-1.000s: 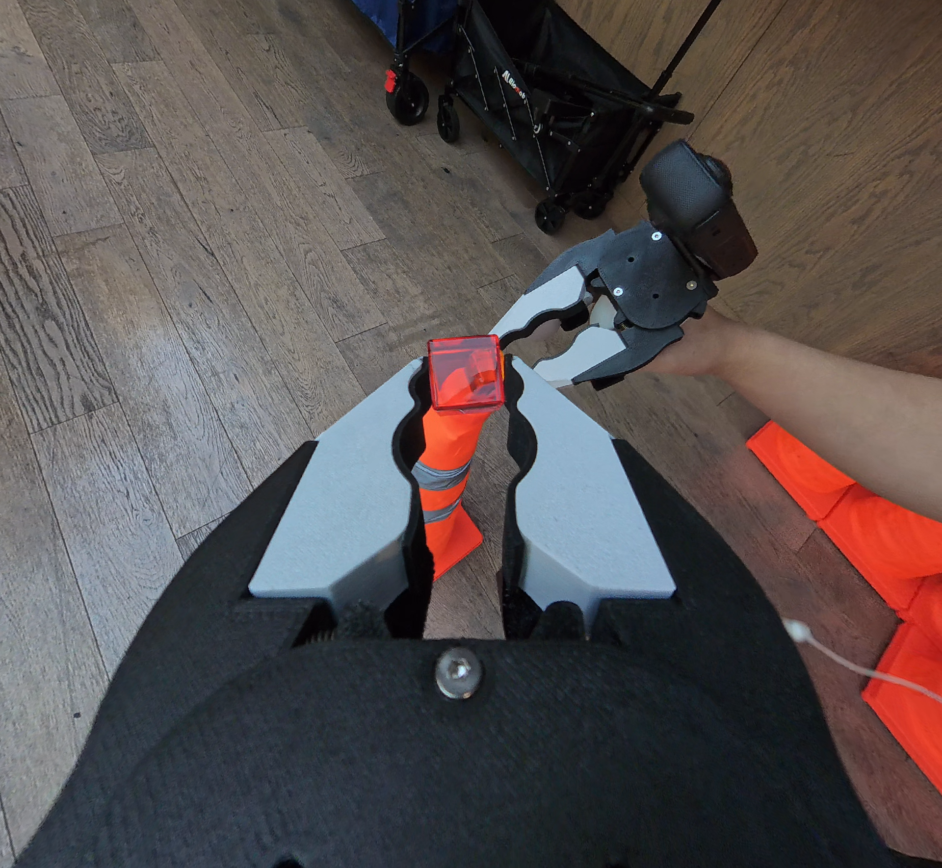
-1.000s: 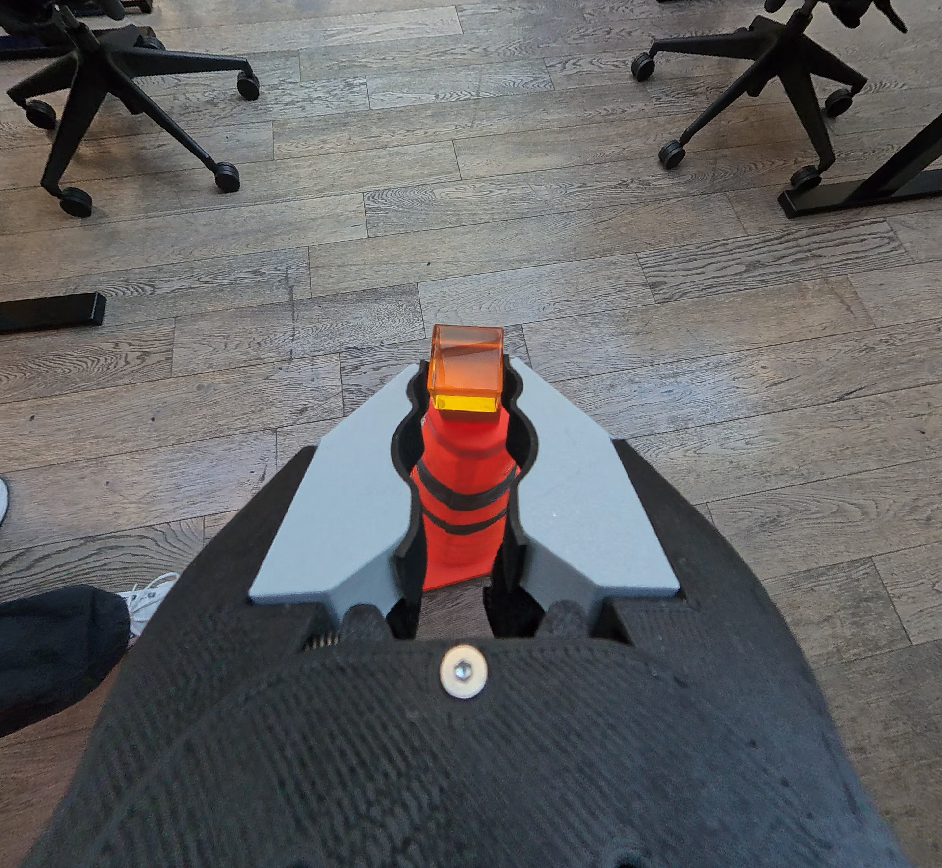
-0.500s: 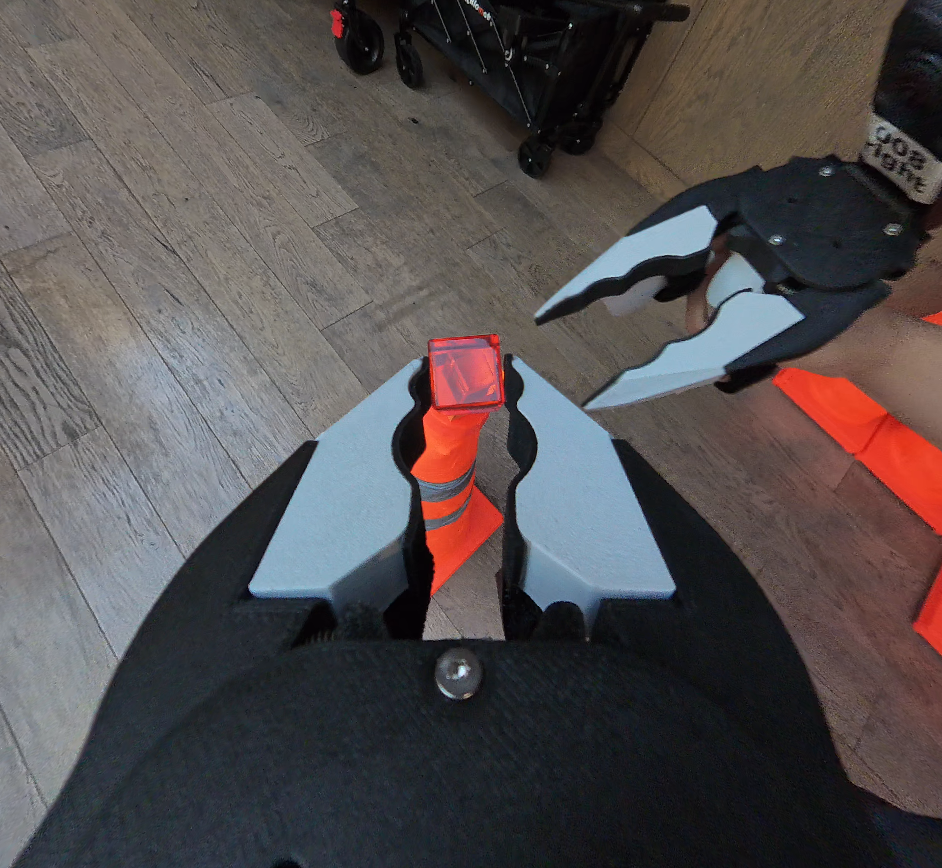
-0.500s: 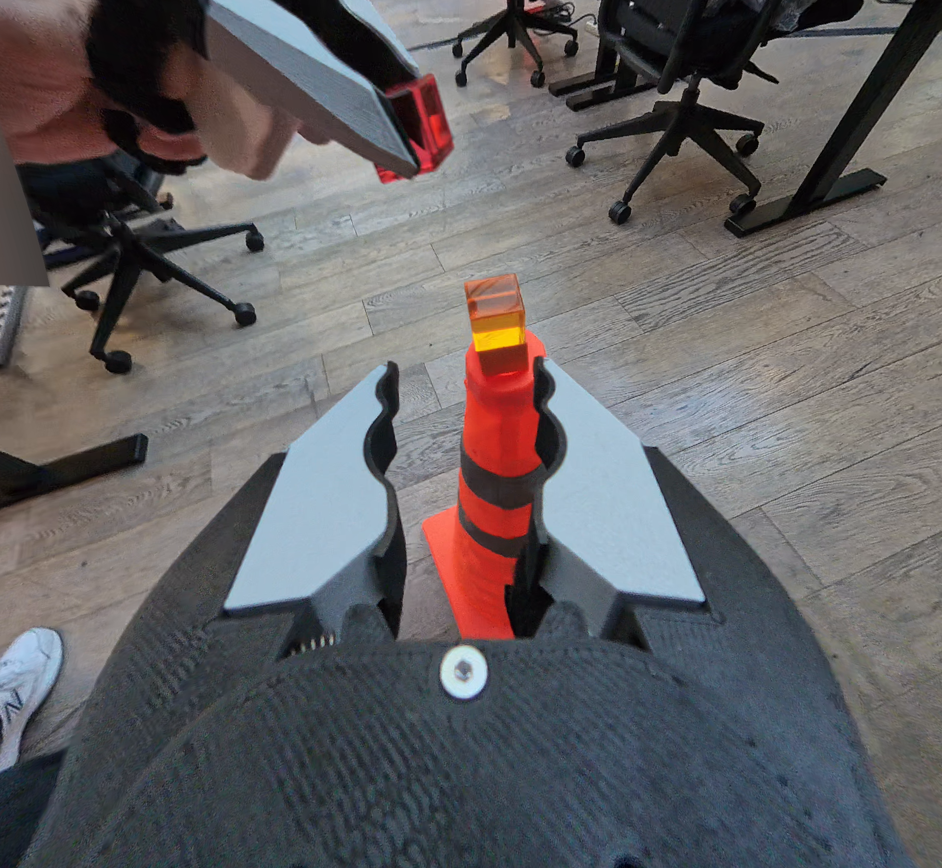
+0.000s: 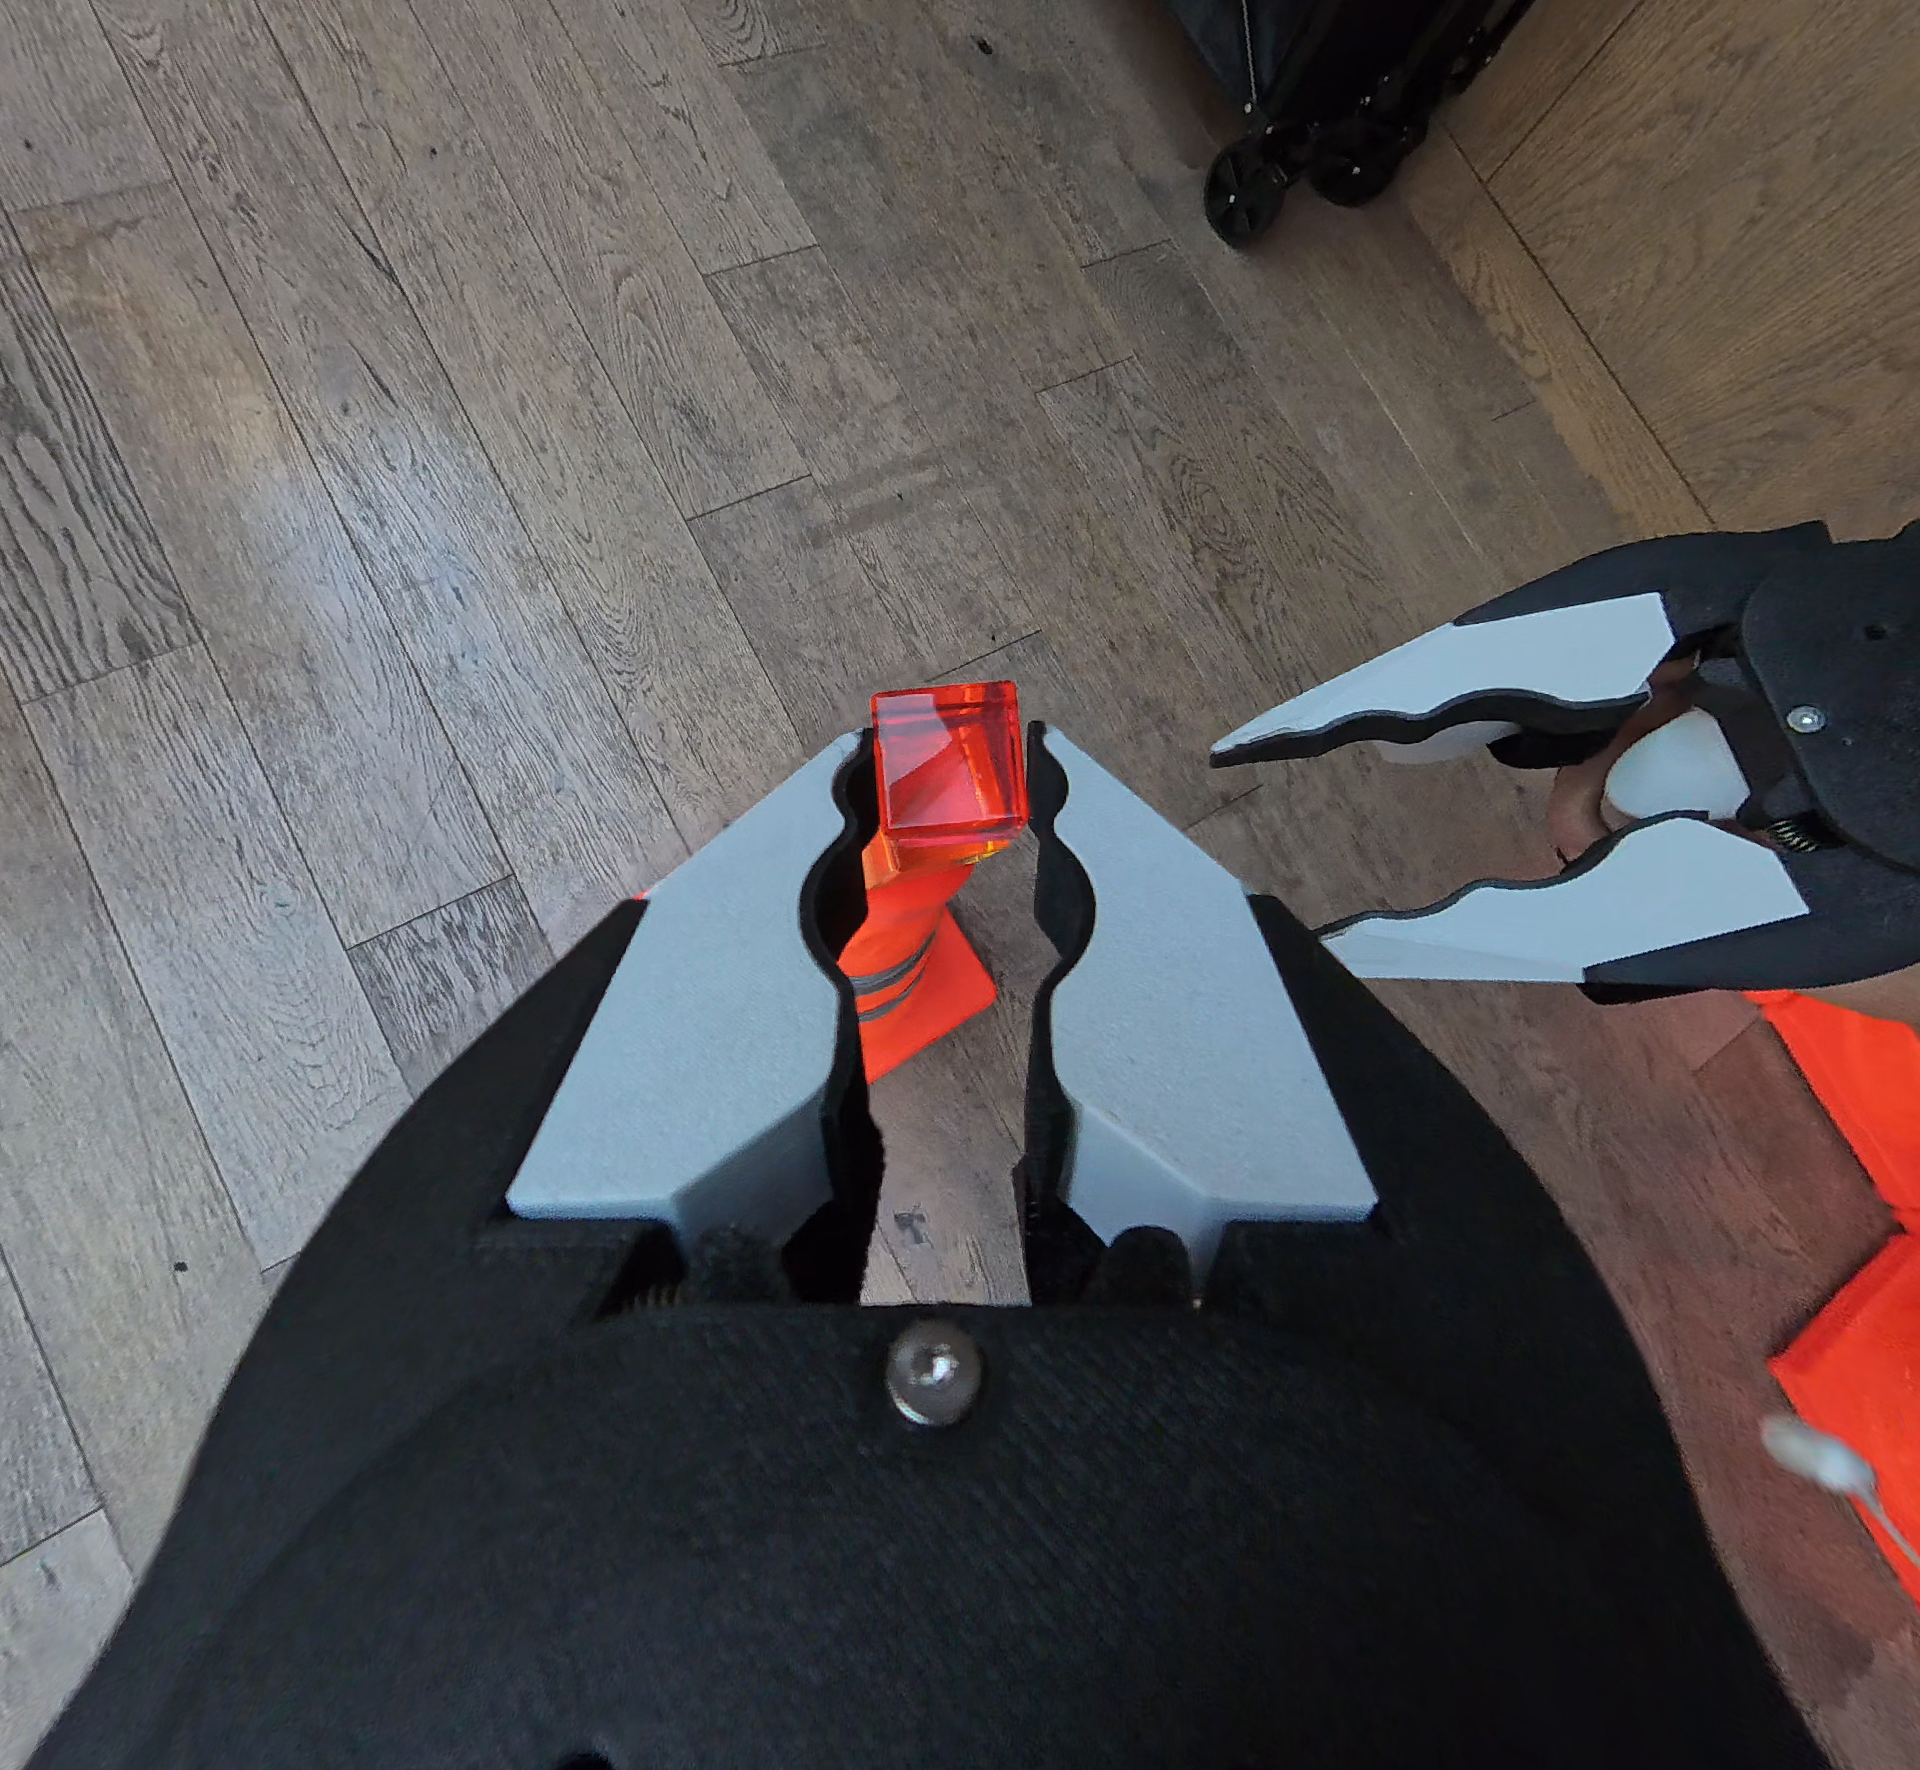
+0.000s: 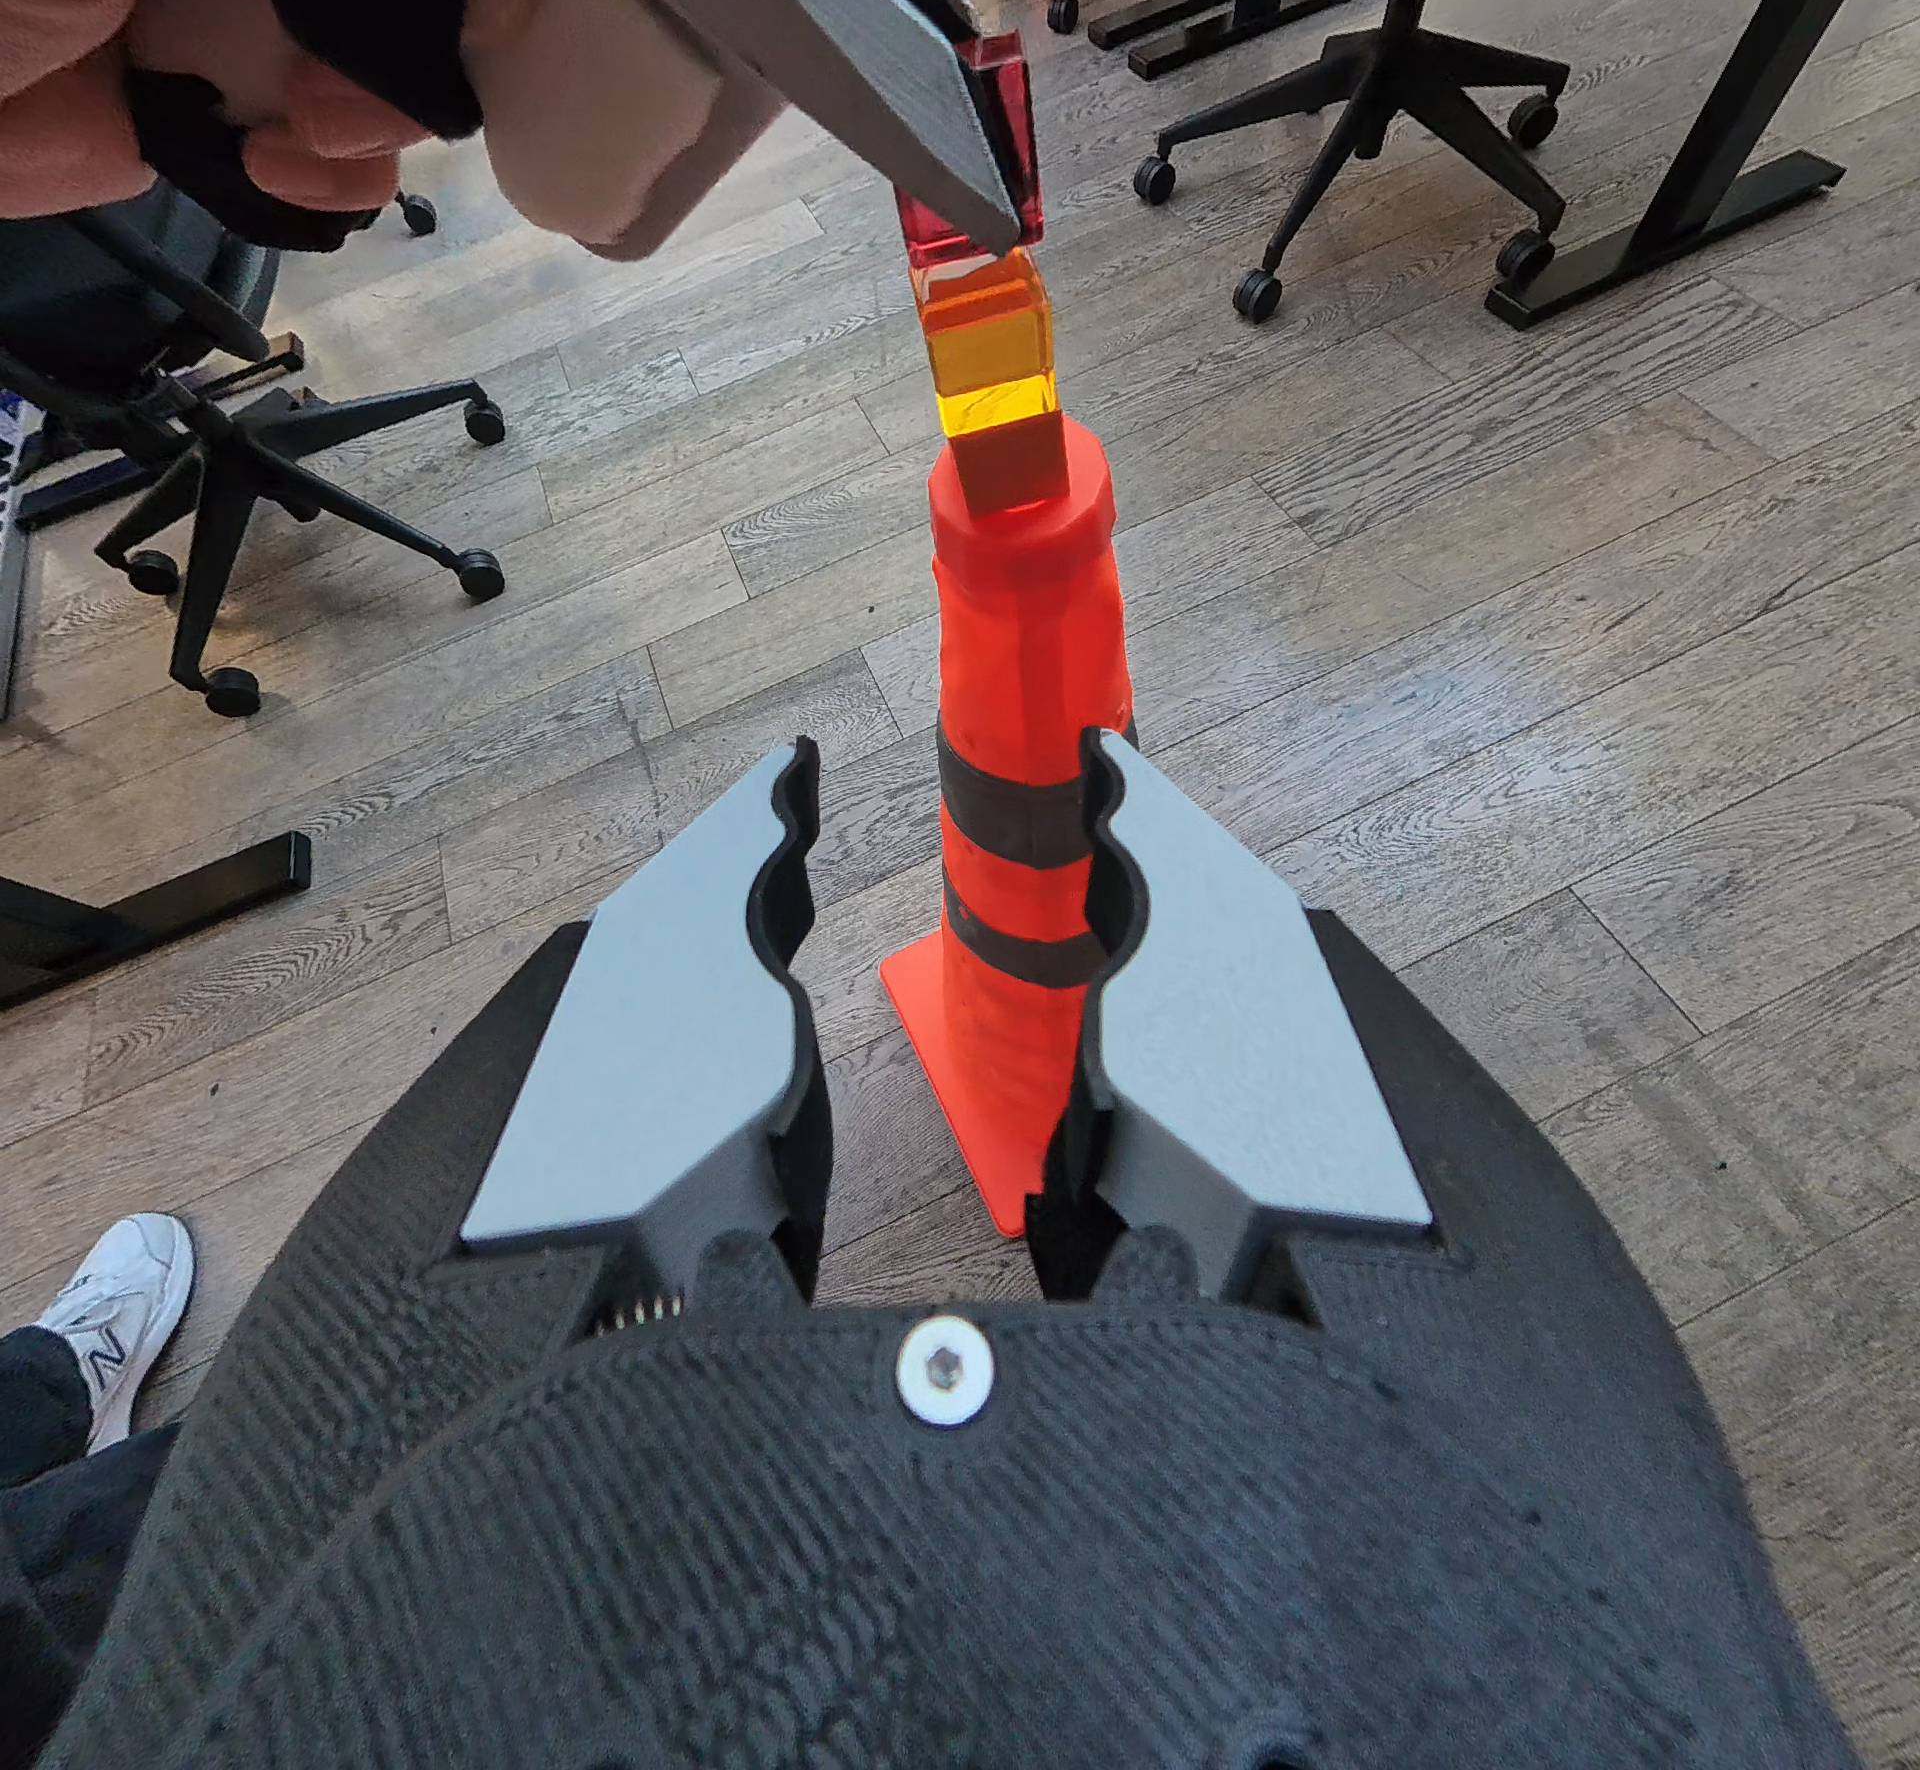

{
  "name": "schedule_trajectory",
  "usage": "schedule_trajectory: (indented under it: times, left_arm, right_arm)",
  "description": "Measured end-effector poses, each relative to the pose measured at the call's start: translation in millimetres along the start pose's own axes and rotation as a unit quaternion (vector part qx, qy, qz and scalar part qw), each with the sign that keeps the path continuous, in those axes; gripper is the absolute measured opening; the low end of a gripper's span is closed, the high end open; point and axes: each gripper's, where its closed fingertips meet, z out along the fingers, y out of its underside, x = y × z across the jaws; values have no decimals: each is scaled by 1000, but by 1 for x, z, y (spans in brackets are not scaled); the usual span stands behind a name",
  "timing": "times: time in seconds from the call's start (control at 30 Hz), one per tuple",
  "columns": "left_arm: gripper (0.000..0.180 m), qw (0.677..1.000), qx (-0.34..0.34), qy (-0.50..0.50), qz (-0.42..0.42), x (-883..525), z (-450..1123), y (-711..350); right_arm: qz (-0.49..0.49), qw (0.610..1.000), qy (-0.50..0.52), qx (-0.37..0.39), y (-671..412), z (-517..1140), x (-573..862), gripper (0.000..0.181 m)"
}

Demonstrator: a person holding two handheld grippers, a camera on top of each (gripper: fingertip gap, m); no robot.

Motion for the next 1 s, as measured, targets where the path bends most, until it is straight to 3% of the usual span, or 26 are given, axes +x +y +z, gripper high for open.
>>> schedule_trajectory:
  times: [0.57, 1.0]
  left_arm:
    - [26, 999, 5, -33, 19, 0, 5, 5]
    - [50, 998, 36, -41, 6, 0, -17, 13]
  right_arm:
    - [-2, 1000, -7, -11, 8, -2, 8, 46]
    - [0, 1000, -1, 1, 2, -5, 5, 48]
